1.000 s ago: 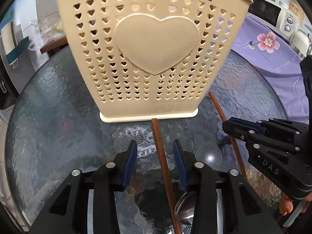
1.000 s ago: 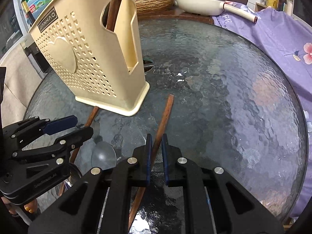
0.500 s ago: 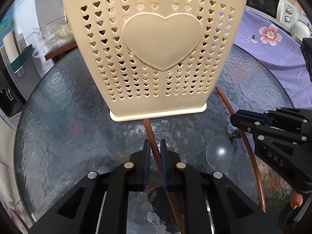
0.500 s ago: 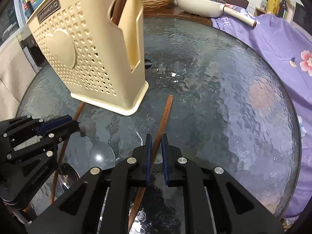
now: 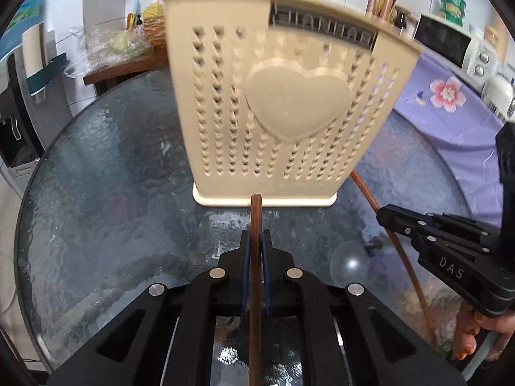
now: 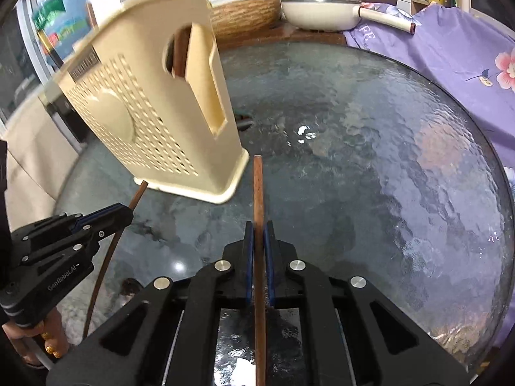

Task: Organize utensils
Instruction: 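Lift both wooden chopsticks up over the cream holder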

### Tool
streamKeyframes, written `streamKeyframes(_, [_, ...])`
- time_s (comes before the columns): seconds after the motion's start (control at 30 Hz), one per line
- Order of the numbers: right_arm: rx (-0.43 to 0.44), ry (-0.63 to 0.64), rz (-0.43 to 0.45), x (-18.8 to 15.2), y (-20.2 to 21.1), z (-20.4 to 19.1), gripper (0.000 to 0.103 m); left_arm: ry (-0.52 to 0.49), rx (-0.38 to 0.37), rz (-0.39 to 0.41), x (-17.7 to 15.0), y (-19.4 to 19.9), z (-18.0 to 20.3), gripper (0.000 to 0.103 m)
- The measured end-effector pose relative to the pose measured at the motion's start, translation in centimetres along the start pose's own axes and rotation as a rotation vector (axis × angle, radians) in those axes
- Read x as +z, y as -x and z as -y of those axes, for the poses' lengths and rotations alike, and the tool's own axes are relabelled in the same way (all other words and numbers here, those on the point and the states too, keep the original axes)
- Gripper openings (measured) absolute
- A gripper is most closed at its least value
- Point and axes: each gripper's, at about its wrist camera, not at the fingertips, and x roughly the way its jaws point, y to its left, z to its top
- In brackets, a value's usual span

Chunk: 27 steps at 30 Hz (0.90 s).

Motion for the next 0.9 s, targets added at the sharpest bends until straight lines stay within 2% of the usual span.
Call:
streamKeyframes(0.3, [0.200,-0.068,0.087,0.7,4.2,0.9,0.007,0.023,-0.059,0.114,1.3,5.2,0.3,0.007])
streamKeyframes(0.5, [0.289,-0.062,0.144,1.2,7.4,0.7,0.007,0.018,-0.088,0.185,1.8,8.6,0.8,0.007])
streamKeyframes(0.9, [0.363,0.006,0.216,1.3,12.9,0.3,0.007,-0.013,-0.105,0.260,1.6,12.9,1.2,0.007])
